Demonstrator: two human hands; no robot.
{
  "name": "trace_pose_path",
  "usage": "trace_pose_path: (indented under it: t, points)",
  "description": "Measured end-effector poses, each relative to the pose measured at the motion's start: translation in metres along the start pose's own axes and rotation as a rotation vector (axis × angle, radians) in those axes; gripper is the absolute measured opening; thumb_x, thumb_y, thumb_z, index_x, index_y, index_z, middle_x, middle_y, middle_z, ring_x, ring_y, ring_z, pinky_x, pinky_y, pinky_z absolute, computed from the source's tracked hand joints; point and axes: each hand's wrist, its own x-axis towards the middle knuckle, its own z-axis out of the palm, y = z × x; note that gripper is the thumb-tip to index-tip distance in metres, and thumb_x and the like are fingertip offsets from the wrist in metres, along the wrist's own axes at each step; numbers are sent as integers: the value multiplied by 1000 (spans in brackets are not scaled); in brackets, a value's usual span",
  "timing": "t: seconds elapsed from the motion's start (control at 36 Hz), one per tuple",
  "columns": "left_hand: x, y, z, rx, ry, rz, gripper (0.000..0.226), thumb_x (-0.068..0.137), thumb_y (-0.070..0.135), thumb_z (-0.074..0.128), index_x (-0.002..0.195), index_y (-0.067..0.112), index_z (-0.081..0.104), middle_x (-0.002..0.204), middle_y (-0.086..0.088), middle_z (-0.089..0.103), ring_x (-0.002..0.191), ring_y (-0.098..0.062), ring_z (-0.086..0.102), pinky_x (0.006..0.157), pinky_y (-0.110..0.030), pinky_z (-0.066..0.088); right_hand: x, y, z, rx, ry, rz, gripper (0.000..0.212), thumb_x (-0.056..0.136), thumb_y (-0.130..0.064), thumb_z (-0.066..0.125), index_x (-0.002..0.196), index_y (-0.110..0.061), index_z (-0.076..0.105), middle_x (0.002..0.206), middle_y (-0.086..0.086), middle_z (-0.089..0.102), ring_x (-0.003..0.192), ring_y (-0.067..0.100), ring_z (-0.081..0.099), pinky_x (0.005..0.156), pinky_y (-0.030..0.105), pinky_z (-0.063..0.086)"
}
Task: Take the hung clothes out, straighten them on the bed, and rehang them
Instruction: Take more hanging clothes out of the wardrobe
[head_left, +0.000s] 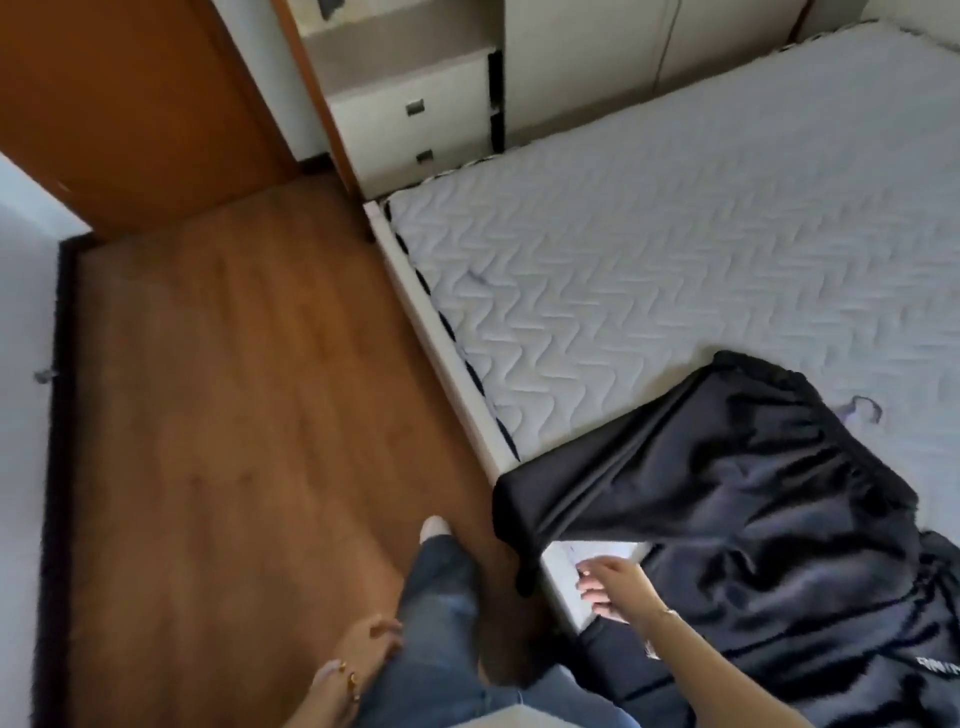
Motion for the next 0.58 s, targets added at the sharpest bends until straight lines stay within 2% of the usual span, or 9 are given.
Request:
trace_pose_path:
  t: [0.08, 0.14, 0.19, 0.25, 0.31, 0.33, 0.39, 0.5, 0.58]
  points:
    - [11, -7, -23, -123, 38, -30, 31, 81, -15, 55, 62, 6, 67, 48, -3, 65, 67, -30, 61, 58, -28, 47, 16, -47, 34, -93, -25, -44, 21, 96, -6, 47, 84, -11, 63, 66, 6, 62, 48, 11, 56, 46, 16, 38]
    - [9, -1, -40, -218, 67, -47, 25, 82, -15, 52, 66, 0, 64, 51, -8, 64, 68, -32, 62, 52, -23, 50, 28, -78, 55, -106, -25, -67, 22, 97, -3, 45, 86, -9, 63, 68, 8, 62, 49, 12, 57, 45, 16, 38]
    - [15, 2, -57, -327, 82, -55, 28, 84, -16, 50, 67, 4, 62, 58, -6, 61, 64, -25, 57, 47, -19, 47, 39, -105, 75, -117, -25, -74, 21, 97, -1, 45, 88, -6, 63, 66, 9, 62, 47, 14, 57, 44, 15, 37]
    - [31, 3, -78, -382, 80, -76, 29, 84, -16, 49, 72, 3, 68, 61, -2, 62, 71, -25, 55, 59, -18, 47, 49, -128, 96, -147, -34, -95, 21, 97, -4, 46, 85, -8, 63, 65, 8, 62, 49, 14, 57, 48, 17, 37]
    - [59, 0, -100, -475, 107, -122, 32, 84, -21, 45, 64, -7, 67, 66, -18, 65, 72, -29, 55, 81, -31, 48, 57, -149, 115, -159, -34, -103, 22, 99, -7, 45, 84, -10, 62, 67, 7, 61, 48, 12, 57, 48, 17, 37]
    - [71, 1, -111, -454, 116, -141, 34, 83, -21, 45, 60, -8, 64, 71, -28, 65, 71, -32, 56, 84, -39, 45, 60, -158, 123, -177, -35, -99, 22, 100, -8, 44, 85, -10, 61, 67, 7, 61, 49, 12, 57, 47, 16, 38]
    - [83, 16, -130, -434, 83, -159, 31, 83, -19, 49, 59, -5, 63, 67, -27, 66, 68, -32, 59, 74, -40, 47, 70, -172, 136, -179, -40, -75, 22, 100, -7, 44, 87, -8, 61, 63, 8, 61, 49, 15, 56, 44, 15, 38]
    - [92, 81, -172, -391, 105, -124, 23, 88, -3, 51, 69, 3, 62, 71, -16, 64, 61, -23, 54, 53, -24, 36, 88, -190, 156, -128, -49, -2, 18, 97, 1, 45, 88, 1, 61, 49, 9, 56, 32, 15, 50, 37, 13, 32]
    - [116, 133, -200, -358, 132, -13, 28, 91, -2, 45, 70, 10, 58, 64, -7, 61, 54, -16, 52, 48, -21, 33, 98, -207, 171, -152, -28, 23, 14, 94, 5, 50, 83, 5, 59, 42, 11, 51, 28, 17, 45, 35, 13, 30]
